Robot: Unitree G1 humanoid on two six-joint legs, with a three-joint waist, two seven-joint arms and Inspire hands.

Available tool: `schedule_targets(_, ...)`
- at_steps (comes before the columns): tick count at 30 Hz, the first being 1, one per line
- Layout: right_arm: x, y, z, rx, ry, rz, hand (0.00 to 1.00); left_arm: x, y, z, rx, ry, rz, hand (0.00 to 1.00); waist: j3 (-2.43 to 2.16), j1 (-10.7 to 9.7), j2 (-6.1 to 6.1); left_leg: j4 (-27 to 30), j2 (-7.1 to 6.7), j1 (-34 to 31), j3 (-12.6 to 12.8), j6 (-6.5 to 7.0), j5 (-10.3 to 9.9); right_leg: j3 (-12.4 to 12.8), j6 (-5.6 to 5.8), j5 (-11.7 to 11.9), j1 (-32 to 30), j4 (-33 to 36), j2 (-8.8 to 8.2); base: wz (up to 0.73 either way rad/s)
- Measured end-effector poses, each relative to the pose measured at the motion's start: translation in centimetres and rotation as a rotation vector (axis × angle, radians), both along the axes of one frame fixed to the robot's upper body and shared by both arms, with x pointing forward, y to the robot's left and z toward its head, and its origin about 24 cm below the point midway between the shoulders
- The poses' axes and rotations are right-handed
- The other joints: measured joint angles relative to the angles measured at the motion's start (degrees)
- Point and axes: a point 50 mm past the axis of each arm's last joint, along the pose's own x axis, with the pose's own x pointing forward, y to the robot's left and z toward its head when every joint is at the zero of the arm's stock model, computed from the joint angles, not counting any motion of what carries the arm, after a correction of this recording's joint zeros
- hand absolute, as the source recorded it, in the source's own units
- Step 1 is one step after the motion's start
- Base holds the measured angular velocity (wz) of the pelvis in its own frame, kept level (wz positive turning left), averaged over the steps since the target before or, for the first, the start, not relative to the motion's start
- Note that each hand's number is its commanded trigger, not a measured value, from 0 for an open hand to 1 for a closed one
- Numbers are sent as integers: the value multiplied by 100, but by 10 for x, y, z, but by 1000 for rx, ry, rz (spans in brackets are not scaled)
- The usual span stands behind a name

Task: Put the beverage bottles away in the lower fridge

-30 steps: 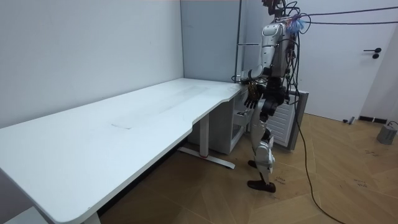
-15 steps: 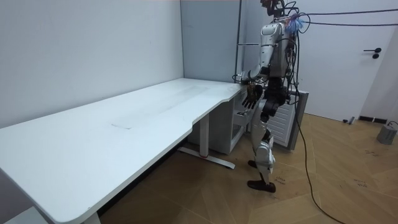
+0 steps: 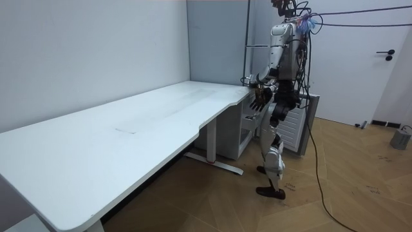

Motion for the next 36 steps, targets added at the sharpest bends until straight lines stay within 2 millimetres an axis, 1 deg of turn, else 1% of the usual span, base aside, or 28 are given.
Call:
schedule_targets(5,-2,-2,-4,-12,26,-36,100,-1,-2,0,0,-7,3,100,-2,-5,3,-16,-17,-5,-6,10,6,-6,11,2,-1,-17,-13,0)
schedule_targets(13,-8,0,-9,-17,53,-68,100,0,-3,0,-12,1,20,100,-2,-14,-4,-25,-45,-27,15,42,25,0,31,14,-45,-5,-44,0)
schedule_targets(18,-8,1,-10,-23,55,-73,100,1,-3,1,-19,7,31,100,3,-12,-36,-26,-57,-41,31,53,34,9,35,17,-73,2,-55,0)
schedule_targets(19,-8,1,-10,-24,55,-73,100,1,-3,1,-19,8,31,92,4,-12,-44,-26,-57,-41,33,53,35,9,35,17,-74,2,-55,0)
schedule_targets(20,-8,1,-10,-24,56,-73,100,1,-3,1,-19,10,33,69,5,-15,-59,-25,-58,-41,35,53,35,11,37,18,-74,1,-56,0)
schedule_targets(21,-9,1,-10,-23,57,-74,100,1,-3,1,-20,13,34,40,8,-16,-72,-20,-58,-41,36,54,35,13,40,20,-73,1,-56,0)
schedule_targets(22,-9,2,-10,-22,57,-74,100,1,-3,1,-21,14,35,0,10,-16,-78,-18,-58,-41,37,54,35,13,41,21,-73,1,-56,0)
schedule_targets(24,-9,2,-10,-19,57,-78,100,2,-2,1,-22,15,37,0,20,-18,-95,-17,-60,-41,40,54,35,12,45,24,-73,-1,-59,0)
schedule_targets(32,-9,3,-10,-16,56,-72,100,3,-2,3,-17,22,20,0,13,-24,-82,-3,-59,-42,46,54,35,5,46,24,-78,-12,-55,0)
schedule_targets(34,-9,4,-10,-10,57,-71,100,4,-1,3,-16,23,18,0,9,-33,-72,-2,-60,-42,46,54,35,6,46,25,-78,-11,-56,0)
schedule_targets(36,-11,5,-10,-7,61,-73,100,4,-1,3,-15,24,17,0,-16,-44,-29,1,-61,-47,39,54,35,5,47,26,-75,-10,-58,0)
